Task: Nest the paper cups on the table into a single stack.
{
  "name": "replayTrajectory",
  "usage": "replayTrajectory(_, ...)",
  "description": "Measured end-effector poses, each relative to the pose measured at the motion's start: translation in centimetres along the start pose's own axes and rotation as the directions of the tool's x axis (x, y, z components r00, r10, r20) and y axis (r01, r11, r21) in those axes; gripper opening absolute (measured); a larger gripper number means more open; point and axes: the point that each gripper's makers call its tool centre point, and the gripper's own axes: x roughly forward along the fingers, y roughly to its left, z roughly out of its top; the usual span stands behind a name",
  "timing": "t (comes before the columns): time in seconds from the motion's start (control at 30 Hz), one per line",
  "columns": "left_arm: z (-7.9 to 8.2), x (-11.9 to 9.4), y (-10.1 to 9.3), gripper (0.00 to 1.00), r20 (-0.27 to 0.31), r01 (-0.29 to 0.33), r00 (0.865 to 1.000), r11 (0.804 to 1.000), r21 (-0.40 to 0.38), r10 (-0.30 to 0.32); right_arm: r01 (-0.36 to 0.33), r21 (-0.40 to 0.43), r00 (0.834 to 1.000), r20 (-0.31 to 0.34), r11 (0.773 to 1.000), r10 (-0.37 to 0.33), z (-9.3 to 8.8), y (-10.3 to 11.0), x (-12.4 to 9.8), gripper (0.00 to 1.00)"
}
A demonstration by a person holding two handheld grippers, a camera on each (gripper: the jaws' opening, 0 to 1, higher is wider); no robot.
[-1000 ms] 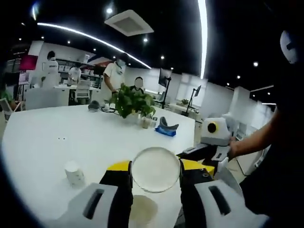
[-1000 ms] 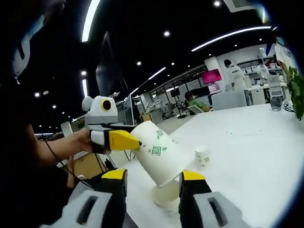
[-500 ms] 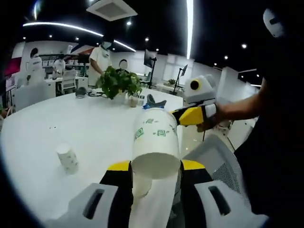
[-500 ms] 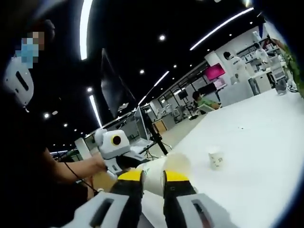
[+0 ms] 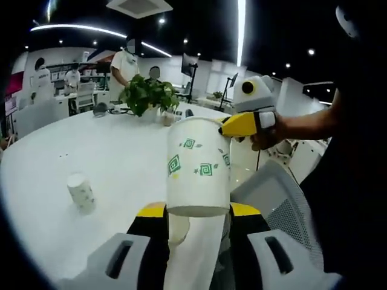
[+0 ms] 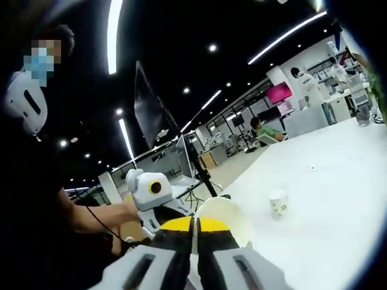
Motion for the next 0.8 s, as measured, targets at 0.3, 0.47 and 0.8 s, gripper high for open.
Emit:
replayTrajectory(0.3,-0.6,-0.3,1.1,0.53,-0.017,-0.086,0.996,0.995,0.044,0.087,0.035,-0.057,0.999,-0.027,0.998,-0.036,0.7,-0.5,0.1,0.0)
replayTrajectory(0.47,-0.9,-1.5,2.0,0.7,0.012,-0.173,0.985,0.984,0.053,0.172,0.062,-0.123,0.994,-0.081,0.99,-0.072,-0.2,-1.1,0.5,0.0)
replayTrajectory(0.8,-0.6,-2.6,2.6,0.89,0.091,-0.252,0.965,0.965,0.064,0.246,0.106,-0.301,0.956,-0.232,0.948,-0.18,-3.3,-3.3,2.5,0.0)
